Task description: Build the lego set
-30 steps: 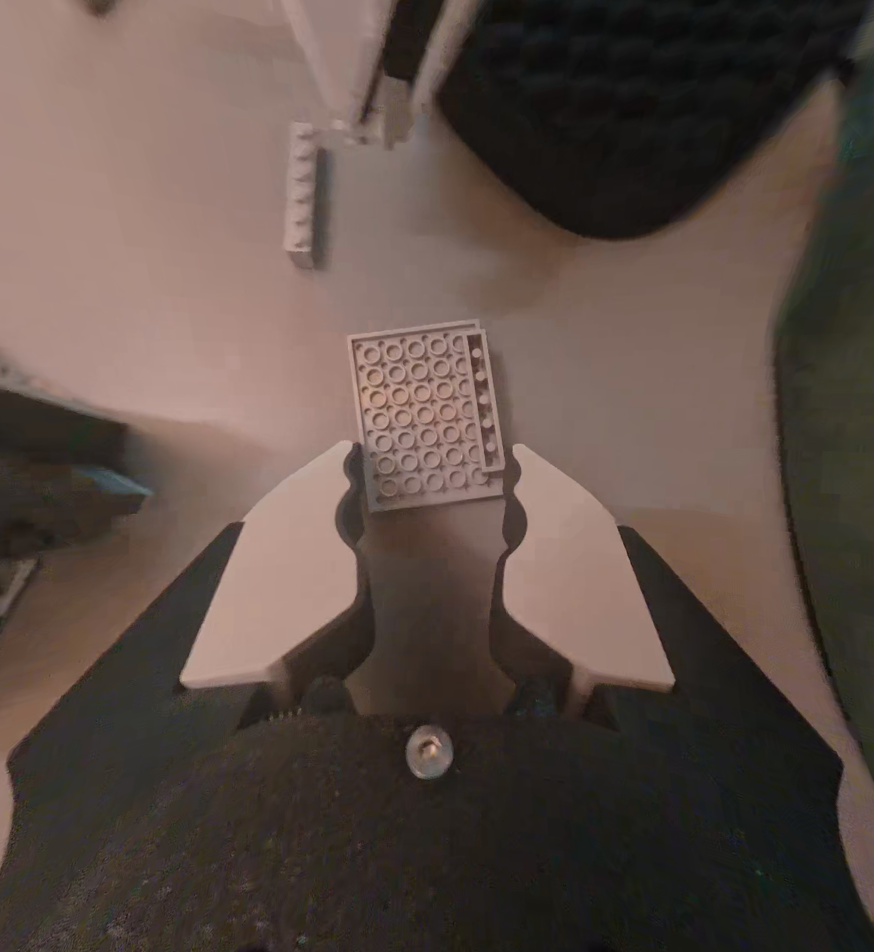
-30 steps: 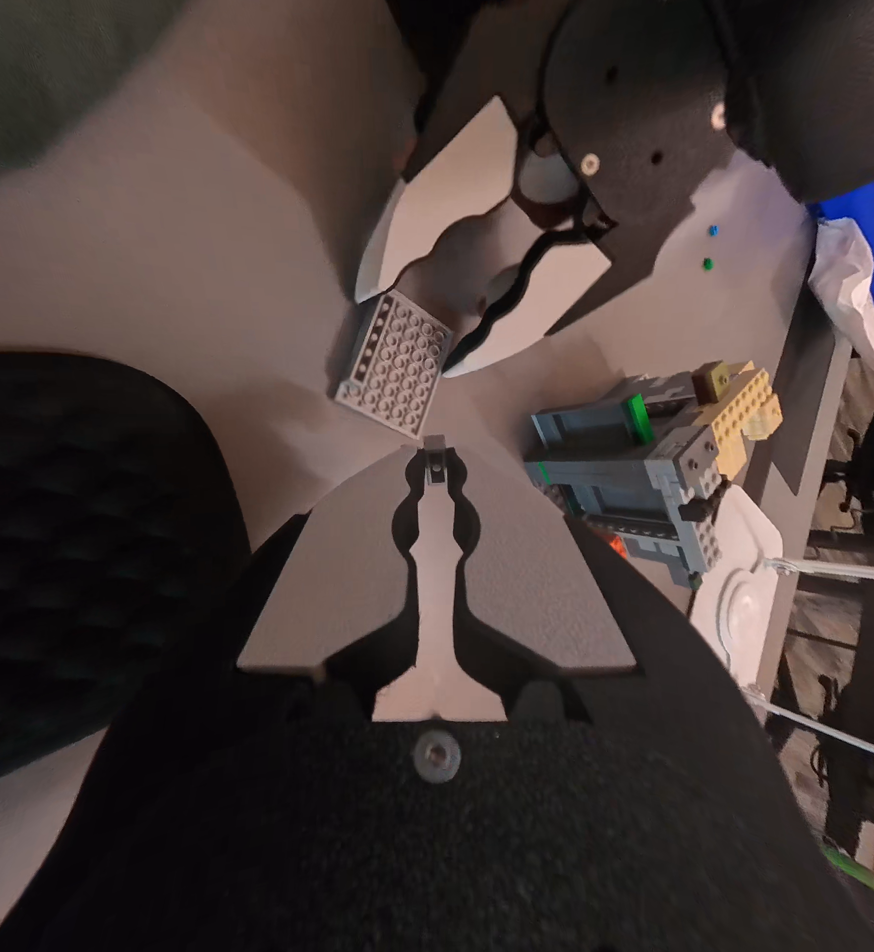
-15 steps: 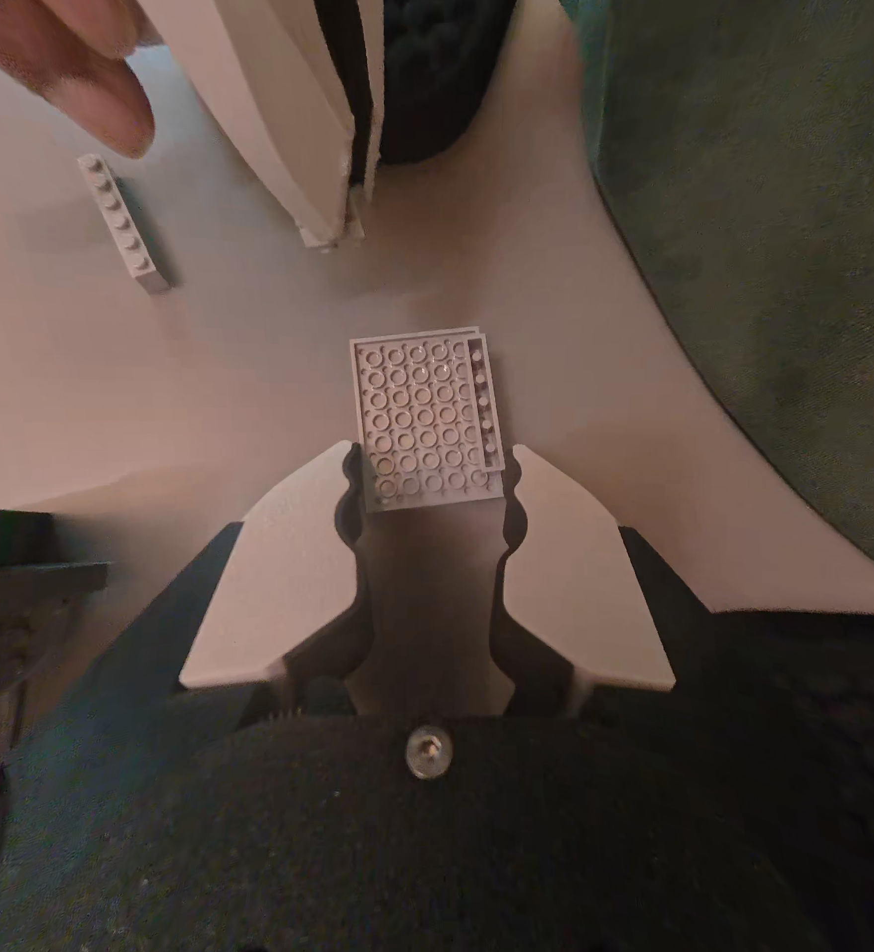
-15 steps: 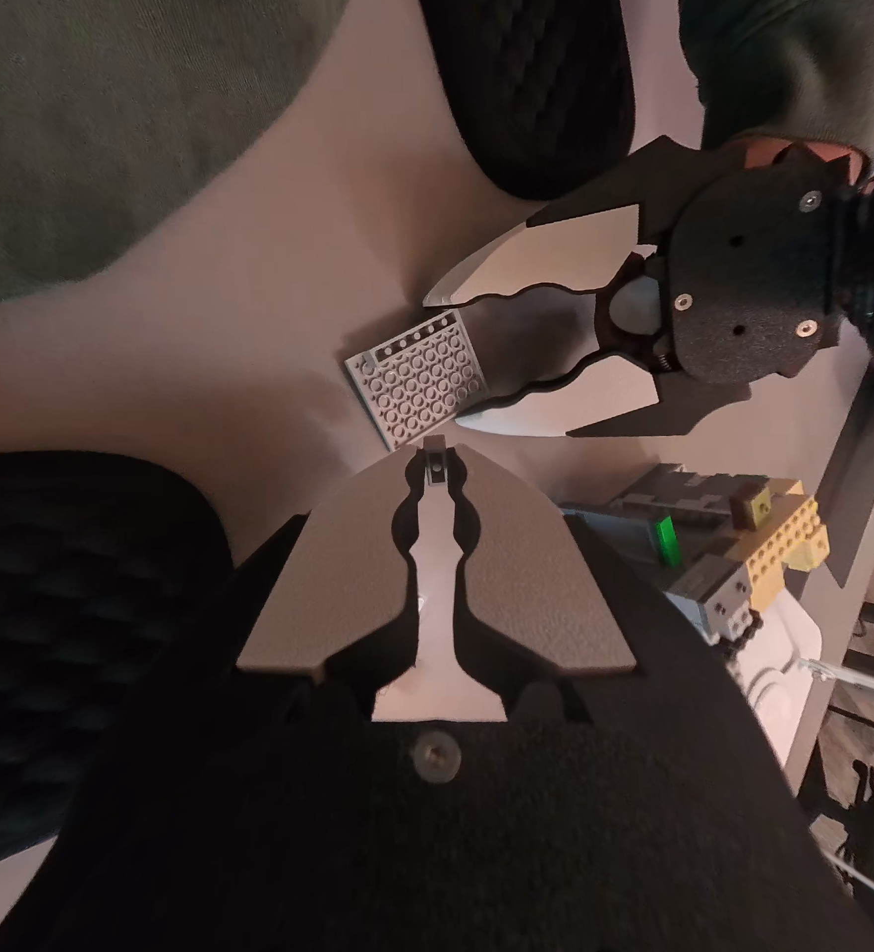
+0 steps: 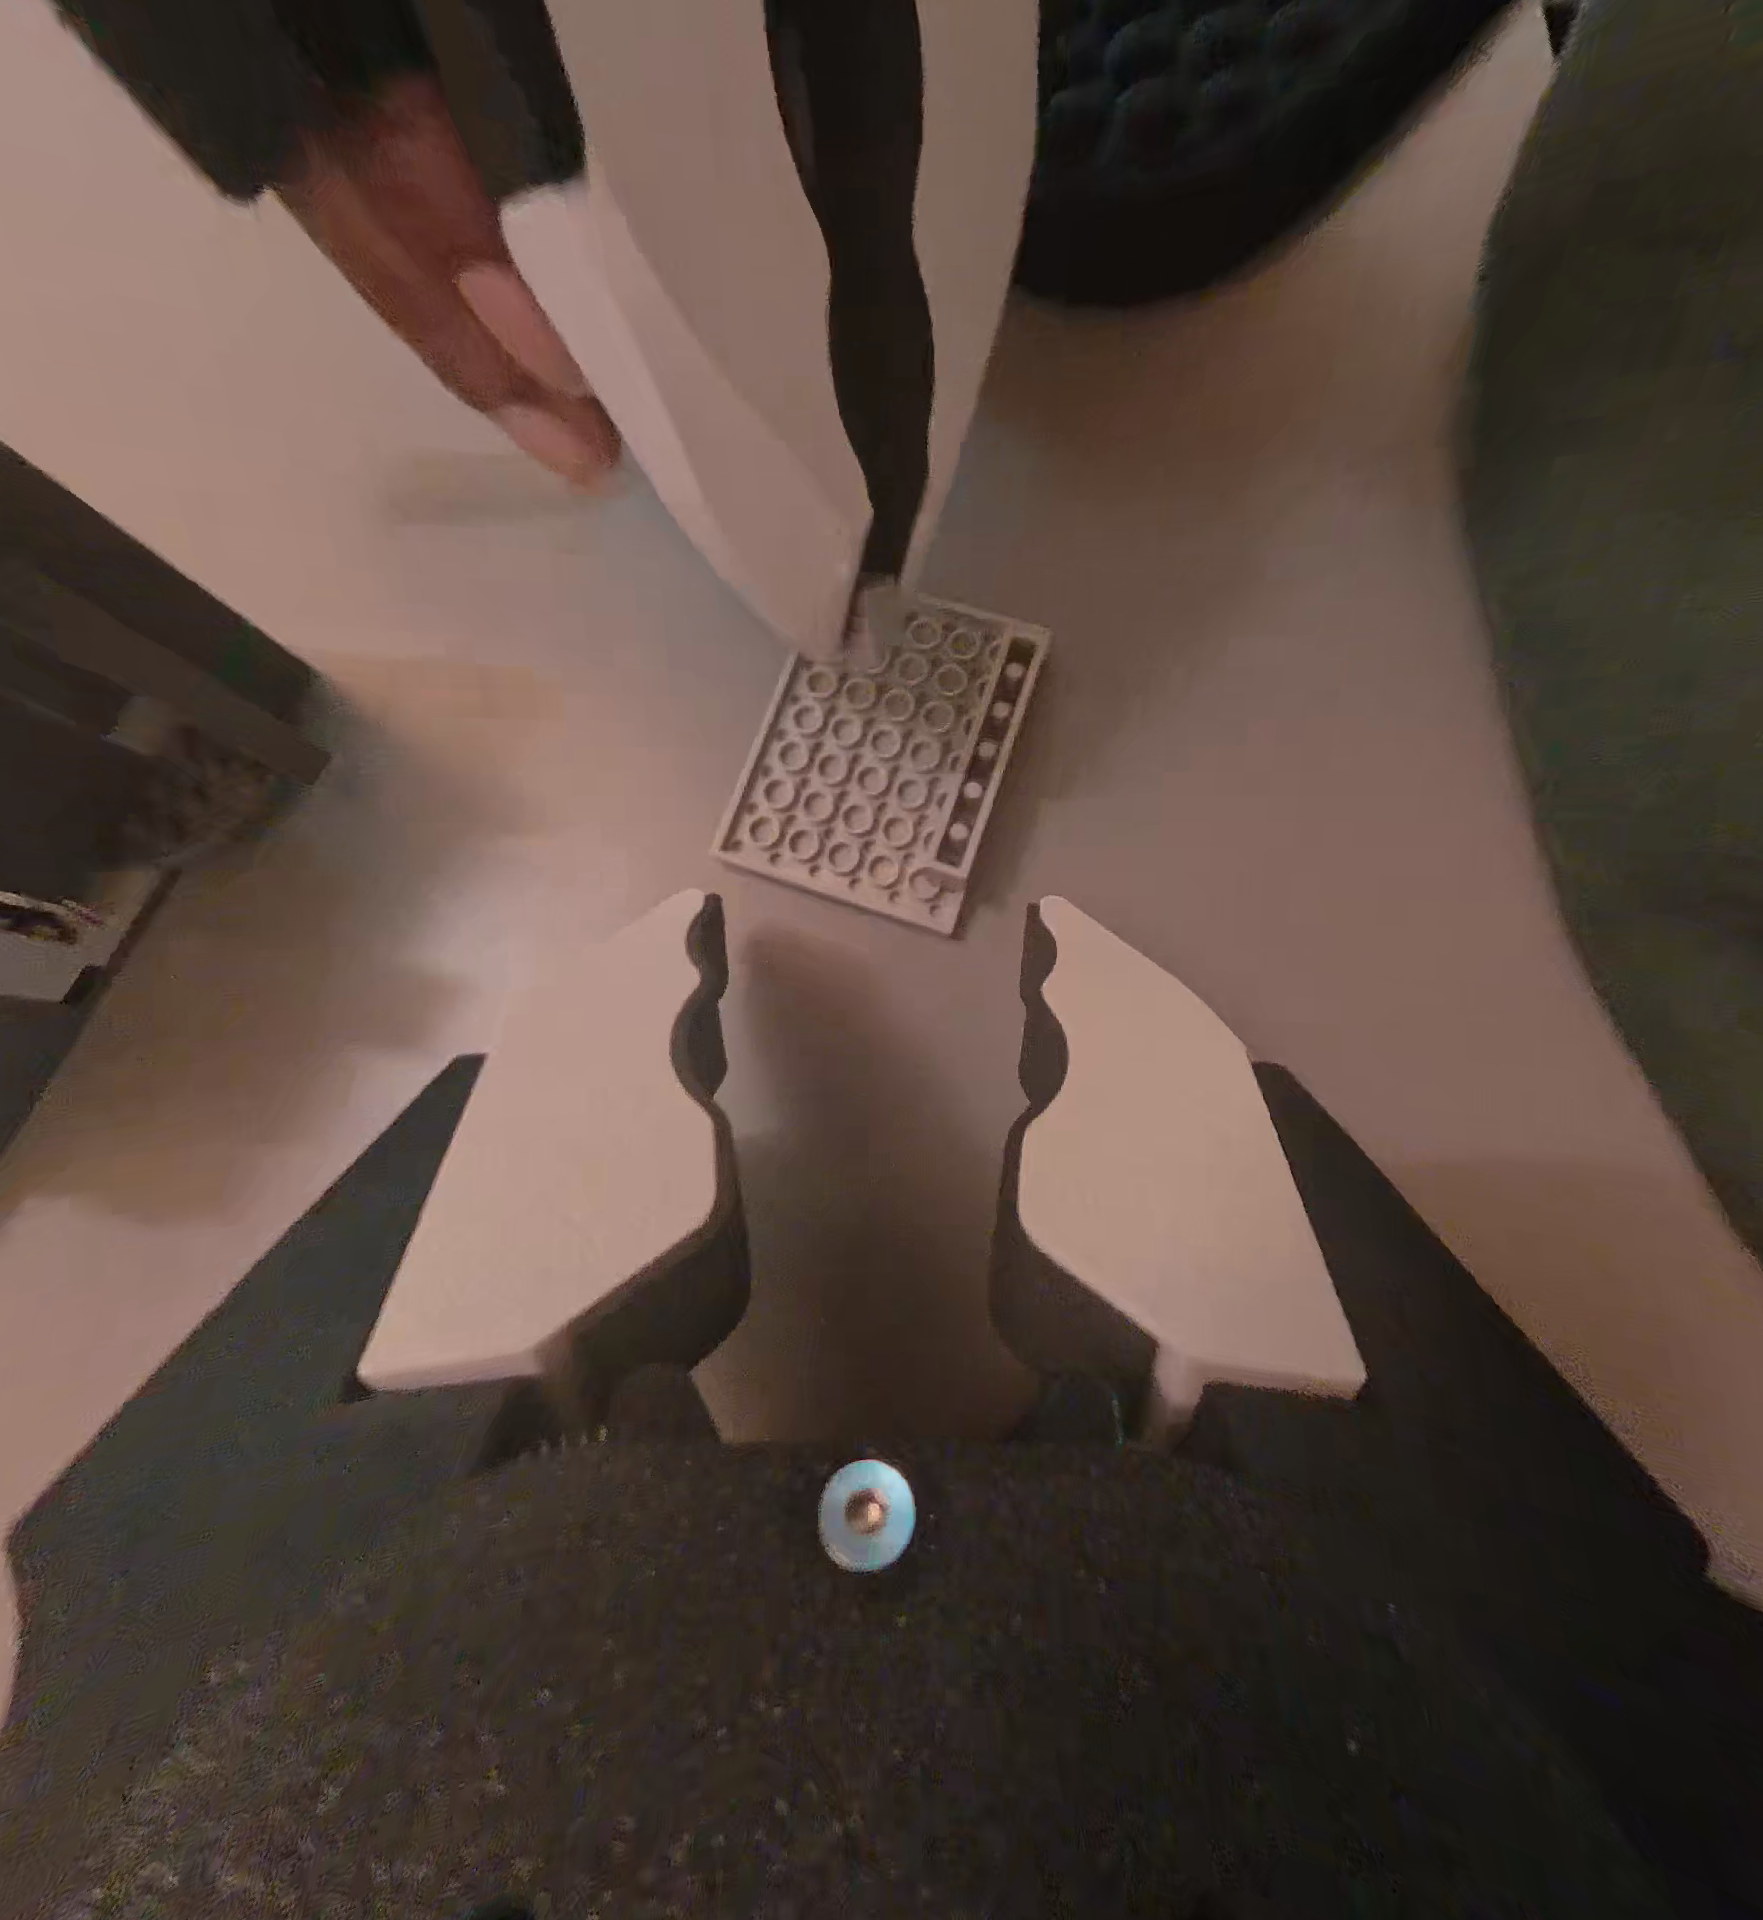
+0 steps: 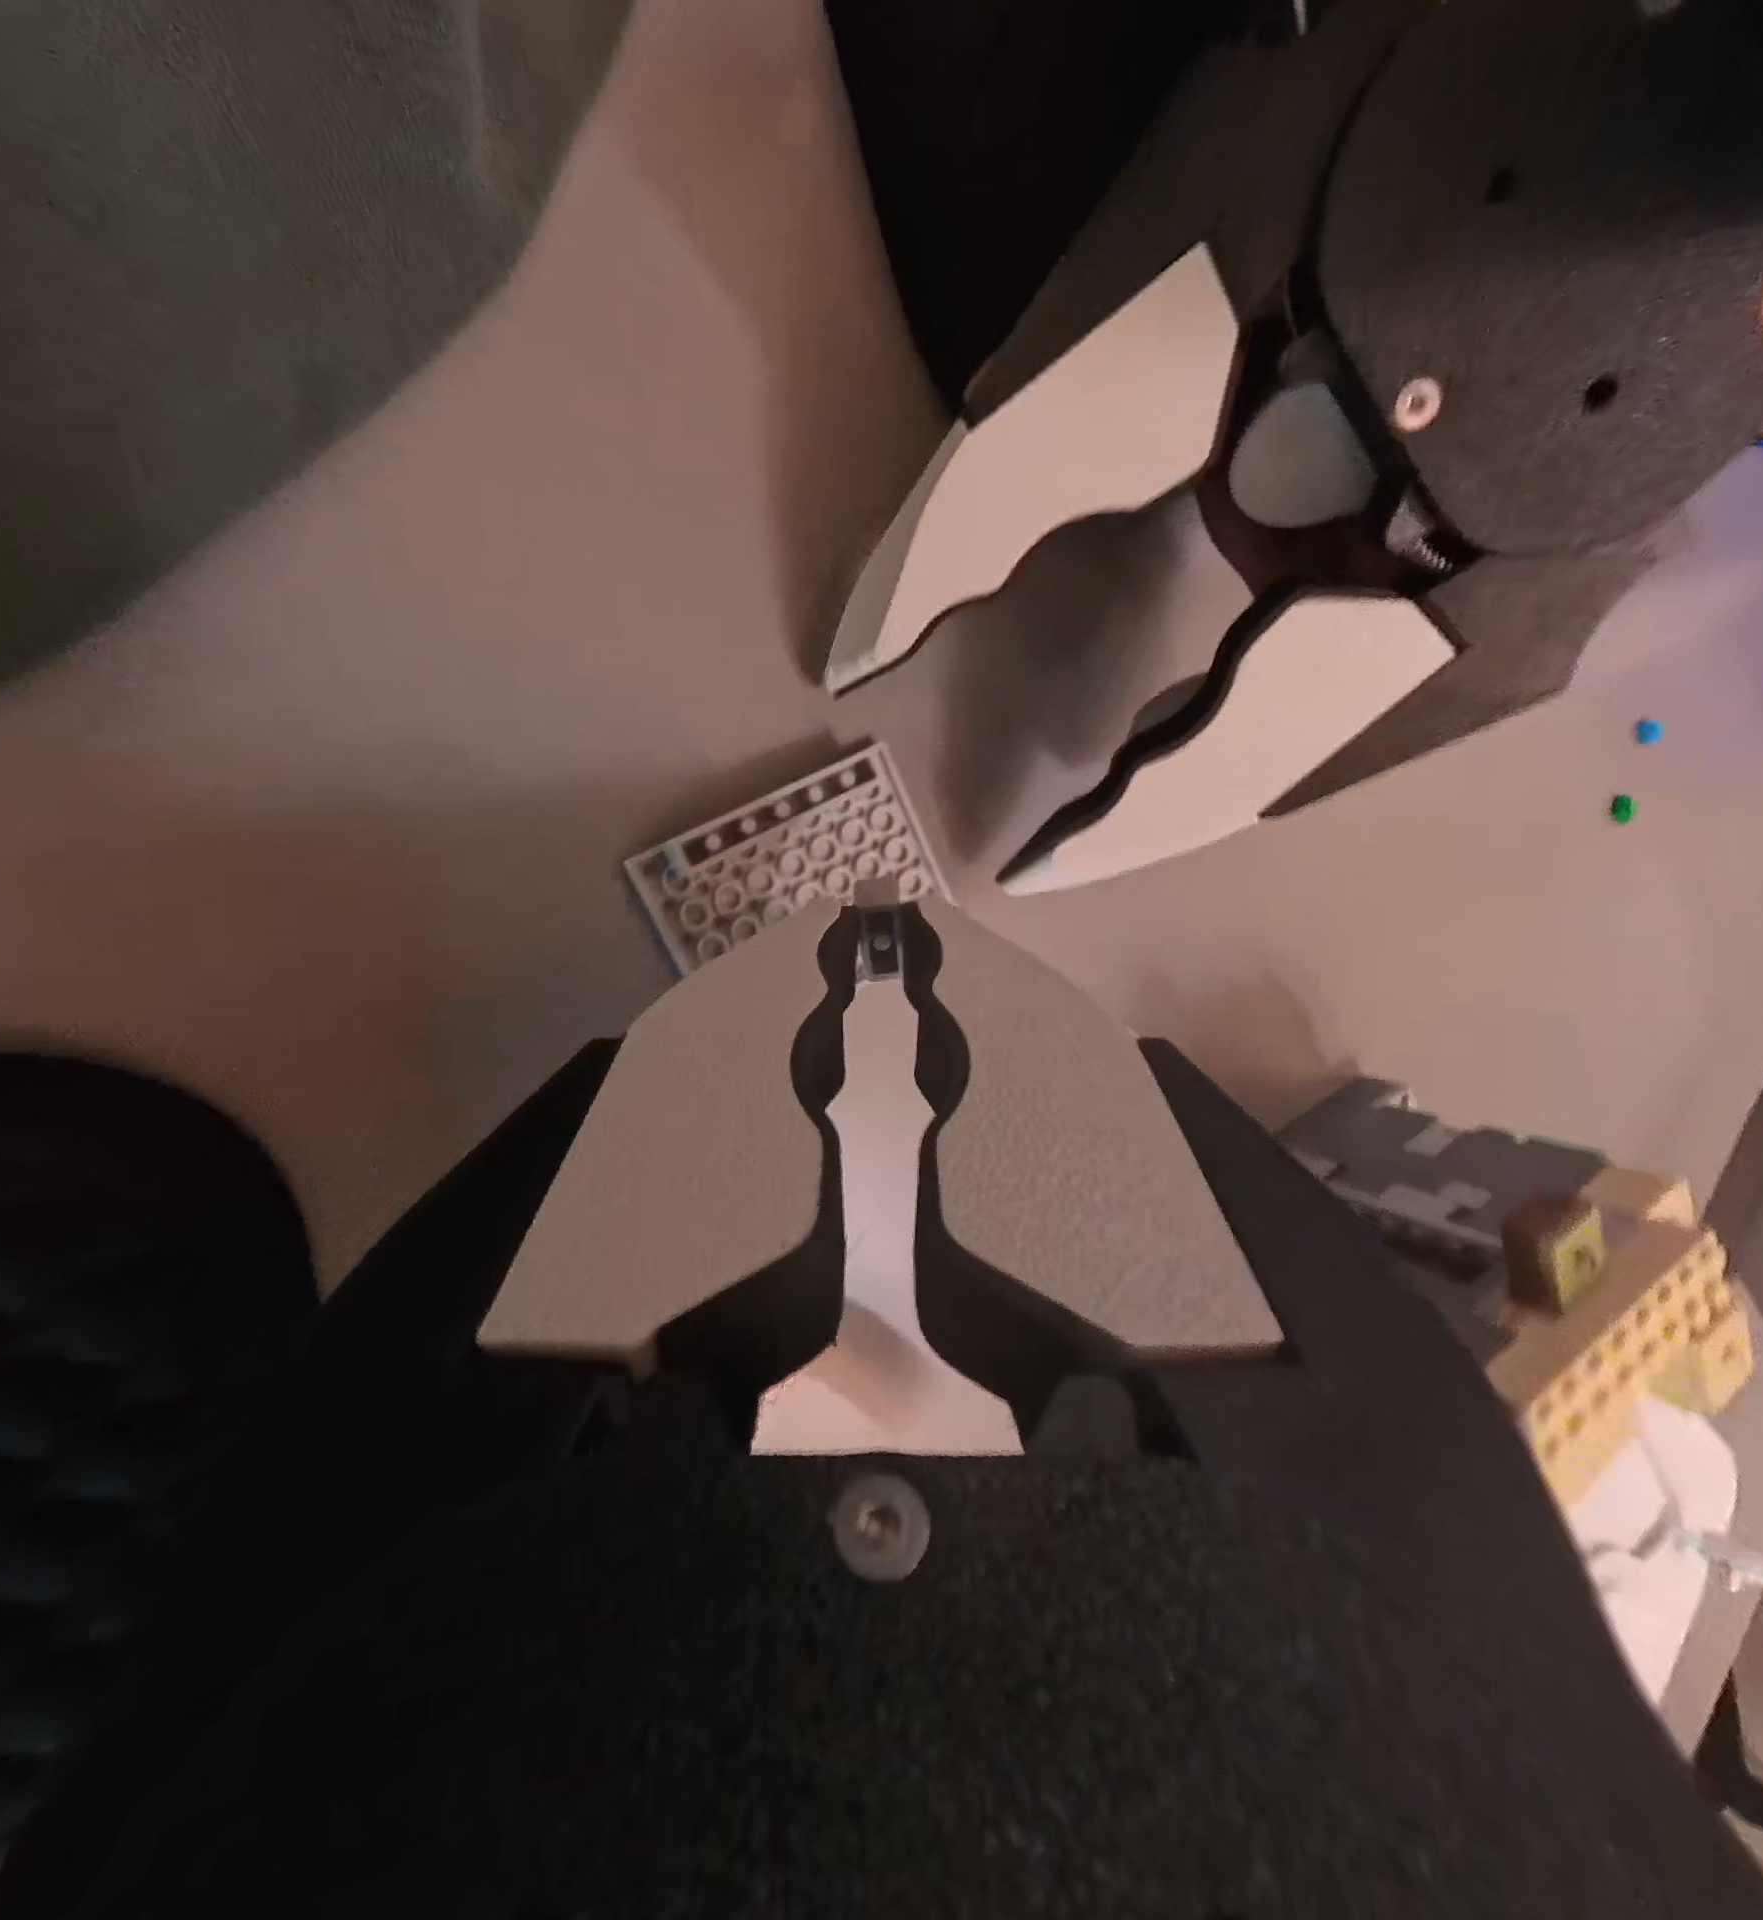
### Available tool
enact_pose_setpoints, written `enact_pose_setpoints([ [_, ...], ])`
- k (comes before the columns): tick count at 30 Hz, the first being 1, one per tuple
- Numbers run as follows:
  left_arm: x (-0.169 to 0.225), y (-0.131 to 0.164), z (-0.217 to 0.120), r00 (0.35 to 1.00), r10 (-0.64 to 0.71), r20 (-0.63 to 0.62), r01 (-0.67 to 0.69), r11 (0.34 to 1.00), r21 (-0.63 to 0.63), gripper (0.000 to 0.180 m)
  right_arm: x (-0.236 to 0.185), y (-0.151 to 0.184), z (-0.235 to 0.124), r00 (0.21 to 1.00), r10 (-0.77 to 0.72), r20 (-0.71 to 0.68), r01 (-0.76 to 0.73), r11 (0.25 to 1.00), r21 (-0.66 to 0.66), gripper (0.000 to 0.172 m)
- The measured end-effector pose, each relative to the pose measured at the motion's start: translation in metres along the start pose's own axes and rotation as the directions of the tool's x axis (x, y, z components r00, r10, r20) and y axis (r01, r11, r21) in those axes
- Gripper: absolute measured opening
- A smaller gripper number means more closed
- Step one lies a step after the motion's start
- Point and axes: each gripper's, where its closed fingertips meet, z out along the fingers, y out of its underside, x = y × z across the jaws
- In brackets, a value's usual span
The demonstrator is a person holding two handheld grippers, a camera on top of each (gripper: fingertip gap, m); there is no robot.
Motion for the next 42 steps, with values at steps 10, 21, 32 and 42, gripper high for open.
enact_pose_setpoints([
  [10, -0.012, 0.001, -0.011, 0.996, 0.038, 0.079, -0.041, 0.999, 0.030, 0.051, 0.008, -0.012, 0.032, 0.967, -0.108, 0.230, 0.117, 0.993, -0.028, 0.008],
  [21, -0.016, 0.009, -0.025, 0.992, 0.054, 0.113, -0.060, 0.997, 0.050, 0.046, 0.008, -0.007, 0.042, 0.927, -0.109, 0.360, 0.156, 0.982, -0.105, 0.008],
  [32, -0.014, 0.010, -0.028, 0.991, 0.057, 0.119, -0.065, 0.996, 0.066, 0.044, 0.005, -0.001, 0.044, 0.898, -0.109, 0.426, 0.193, 0.968, -0.161, 0.008],
  [42, -0.014, 0.008, -0.028, 0.990, 0.059, 0.128, -0.069, 0.995, 0.072, 0.044, 0.004, -0.001, 0.047, 0.902, -0.096, 0.421, 0.184, 0.968, -0.173, 0.008],
])
